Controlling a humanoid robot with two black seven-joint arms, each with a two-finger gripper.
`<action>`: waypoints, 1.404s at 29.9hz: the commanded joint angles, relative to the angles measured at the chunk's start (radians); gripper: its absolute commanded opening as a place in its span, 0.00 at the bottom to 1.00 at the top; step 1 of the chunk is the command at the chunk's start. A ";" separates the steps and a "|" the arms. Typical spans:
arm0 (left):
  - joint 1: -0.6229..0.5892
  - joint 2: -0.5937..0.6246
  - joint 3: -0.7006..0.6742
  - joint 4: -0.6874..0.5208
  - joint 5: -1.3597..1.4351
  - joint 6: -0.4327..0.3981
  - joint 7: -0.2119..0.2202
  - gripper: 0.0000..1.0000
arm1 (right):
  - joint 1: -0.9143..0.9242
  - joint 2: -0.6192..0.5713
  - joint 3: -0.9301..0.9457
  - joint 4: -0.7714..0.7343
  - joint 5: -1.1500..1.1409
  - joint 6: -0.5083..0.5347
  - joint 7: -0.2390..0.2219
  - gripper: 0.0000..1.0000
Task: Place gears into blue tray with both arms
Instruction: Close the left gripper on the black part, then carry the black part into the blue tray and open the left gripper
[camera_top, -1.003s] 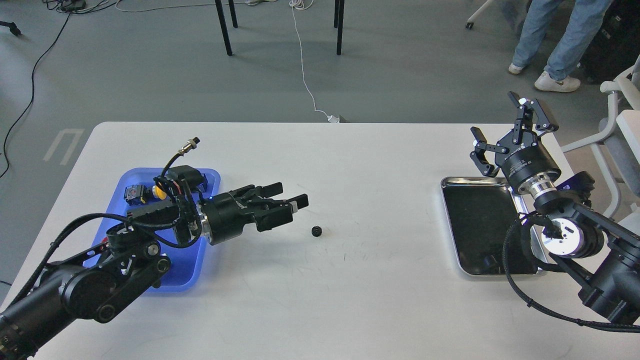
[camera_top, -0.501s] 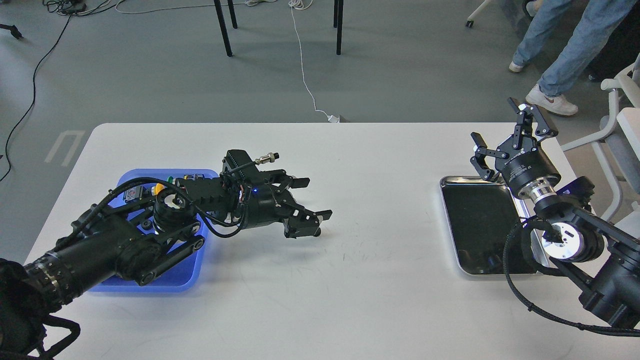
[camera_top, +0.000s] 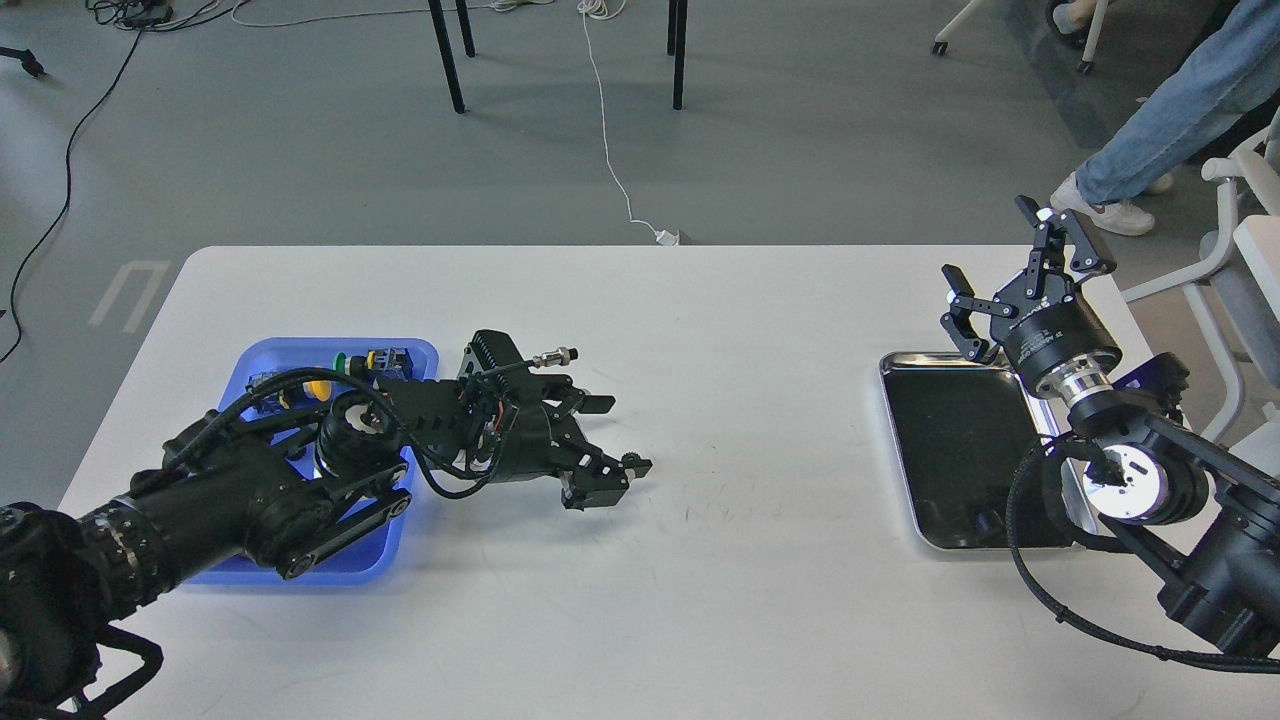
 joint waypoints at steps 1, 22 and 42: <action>-0.016 -0.017 0.032 0.029 0.000 0.000 0.000 0.80 | 0.000 0.000 0.000 0.000 0.000 -0.001 0.000 0.97; -0.013 -0.040 0.037 0.035 0.000 0.000 0.000 0.49 | 0.000 -0.002 -0.001 0.000 0.000 -0.001 0.000 0.97; -0.013 -0.041 0.071 0.040 0.000 0.000 0.000 0.15 | 0.000 -0.002 0.000 -0.002 0.000 -0.002 0.000 0.97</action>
